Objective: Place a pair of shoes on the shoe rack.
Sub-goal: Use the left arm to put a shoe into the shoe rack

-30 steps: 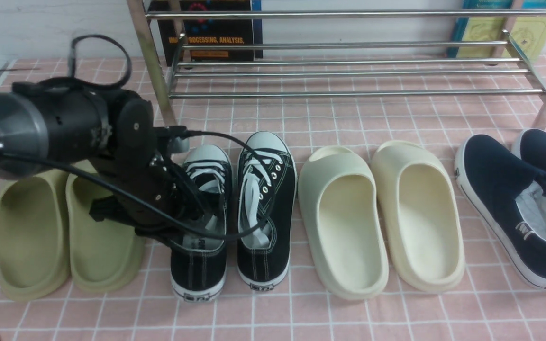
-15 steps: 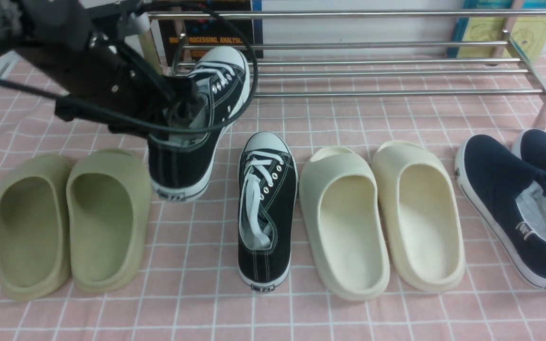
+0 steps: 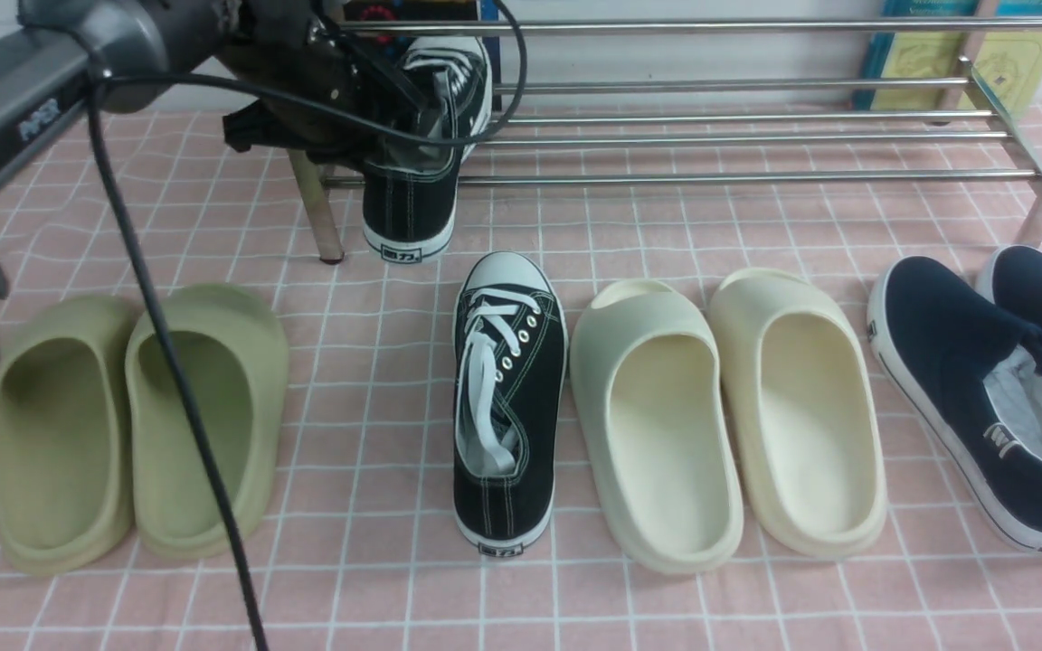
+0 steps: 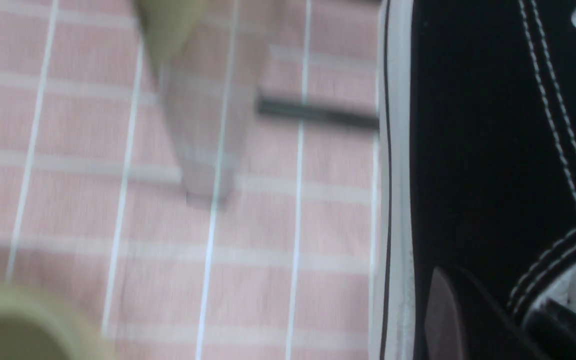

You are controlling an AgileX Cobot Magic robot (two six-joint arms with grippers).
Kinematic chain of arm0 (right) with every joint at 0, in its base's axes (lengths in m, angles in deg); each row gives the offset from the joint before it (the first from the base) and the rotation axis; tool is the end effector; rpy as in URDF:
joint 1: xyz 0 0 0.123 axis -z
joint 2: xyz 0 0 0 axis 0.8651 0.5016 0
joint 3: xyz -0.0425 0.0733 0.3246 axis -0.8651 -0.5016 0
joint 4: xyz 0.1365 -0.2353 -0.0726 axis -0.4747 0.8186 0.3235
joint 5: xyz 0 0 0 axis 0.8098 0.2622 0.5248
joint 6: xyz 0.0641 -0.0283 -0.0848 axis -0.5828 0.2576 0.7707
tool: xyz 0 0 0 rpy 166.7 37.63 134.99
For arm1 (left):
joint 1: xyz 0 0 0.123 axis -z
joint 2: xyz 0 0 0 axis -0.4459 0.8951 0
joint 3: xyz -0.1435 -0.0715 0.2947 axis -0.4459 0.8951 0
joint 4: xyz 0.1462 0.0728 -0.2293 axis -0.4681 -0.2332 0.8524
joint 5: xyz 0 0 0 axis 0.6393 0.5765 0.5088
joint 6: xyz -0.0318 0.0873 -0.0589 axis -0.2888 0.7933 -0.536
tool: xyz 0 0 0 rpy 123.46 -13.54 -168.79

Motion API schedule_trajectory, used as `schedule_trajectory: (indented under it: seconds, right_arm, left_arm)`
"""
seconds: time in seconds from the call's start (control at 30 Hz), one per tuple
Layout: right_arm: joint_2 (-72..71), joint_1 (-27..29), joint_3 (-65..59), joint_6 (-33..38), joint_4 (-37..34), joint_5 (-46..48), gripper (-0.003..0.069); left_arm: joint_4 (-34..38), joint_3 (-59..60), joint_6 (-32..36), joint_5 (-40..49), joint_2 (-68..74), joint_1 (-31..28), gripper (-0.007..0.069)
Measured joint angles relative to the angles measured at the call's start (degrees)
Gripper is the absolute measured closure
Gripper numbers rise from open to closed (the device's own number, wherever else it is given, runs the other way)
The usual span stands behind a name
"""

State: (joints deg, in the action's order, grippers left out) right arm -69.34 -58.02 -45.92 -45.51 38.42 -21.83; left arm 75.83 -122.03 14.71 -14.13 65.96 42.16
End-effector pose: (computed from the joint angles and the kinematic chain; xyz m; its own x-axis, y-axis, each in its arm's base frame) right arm 0.0504 -0.0048 0.1692 -0.2746 0.0482 -0.9604 0.0716 0.9970 0.0296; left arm 0.5385 -0.1500 0.3154 -0.7605 -0.1681 -0.6272 -0.0169 0.9707 -0.2397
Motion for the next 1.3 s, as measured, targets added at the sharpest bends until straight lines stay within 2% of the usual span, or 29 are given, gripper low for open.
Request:
schedule_trajectory:
  seconds: [0.2, 0.37, 0.4, 0.43, 0.5, 0.6, 0.67, 0.73, 0.9, 0.97, 1.03, 1.07, 1.17, 1.3]
  right_arm:
    - [0.0, 0.0, 0.0, 0.0, 0.0, 0.0, 0.0419]
    - [0.0, 0.0, 0.0, 0.0, 0.0, 0.0, 0.0419]
    - [0.0, 0.0, 0.0, 0.0, 0.0, 0.0, 0.0419]
    - [0.0, 0.0, 0.0, 0.0, 0.0, 0.0, 0.0419]
    - [0.0, 0.0, 0.0, 0.0, 0.0, 0.0, 0.0419]
    - [0.0, 0.0, 0.0, 0.0, 0.0, 0.0, 0.0419]
    - [0.0, 0.0, 0.0, 0.0, 0.0, 0.0, 0.0419]
    - [0.0, 0.0, 0.0, 0.0, 0.0, 0.0, 0.0419]
    - [0.0, 0.0, 0.0, 0.0, 0.0, 0.0, 0.0419]
    - [0.0, 0.0, 0.0, 0.0, -0.1, 0.0, 0.0419]
    - [0.0, 0.0, 0.0, 0.0, -0.1, 0.0, 0.0419]
    - [0.0, 0.0, 0.0, 0.0, -0.1, 0.0, 0.0419]
    - [0.0, 0.0, 0.0, 0.0, -0.1, 0.0, 0.0419]
    - [0.0, 0.0, 0.0, 0.0, -0.1, 0.0, 0.0419]
  left_arm:
    - [-1.6, -7.3, -3.0, 1.1, 5.5, -0.3, 0.0589]
    - [-1.2, -8.9, -4.1, 2.3, 6.4, -0.3, 0.0484]
    - [-1.4, -8.9, -4.0, 2.7, 6.4, -0.3, 0.0435]
    - [-1.4, -8.9, -4.0, 2.8, 6.4, -0.3, 0.0428]
    - [-1.6, -8.9, -2.2, 4.2, 5.8, -0.4, 0.0341]
    - [-3.0, -8.9, 1.3, 6.7, 3.8, -0.7, 0.0285]
    - [-4.2, -8.9, 4.0, 8.1, 2.1, -0.8, 0.0276]
    - [-5.1, -9.1, 5.7, 9.3, 0.3, -1.0, 0.0277]
    - [-7.2, -9.5, 10.9, 16.7, -5.6, -1.0, 0.0368]
    - [-7.5, -9.1, 12.9, 21.7, -7.4, -1.0, 0.0463]
    - [-7.4, -7.9, 13.7, 23.4, -8.0, -1.0, 0.0509]
    - [-7.0, -4.9, 15.0, 24.6, -8.9, -0.9, 0.0566]
    - [-6.0, 4.0, 16.2, 22.5, -10.9, 0.8, 0.0618]
    - [-4.8, 13.9, 15.2, 16.6, -13.3, 3.9, 0.0622]
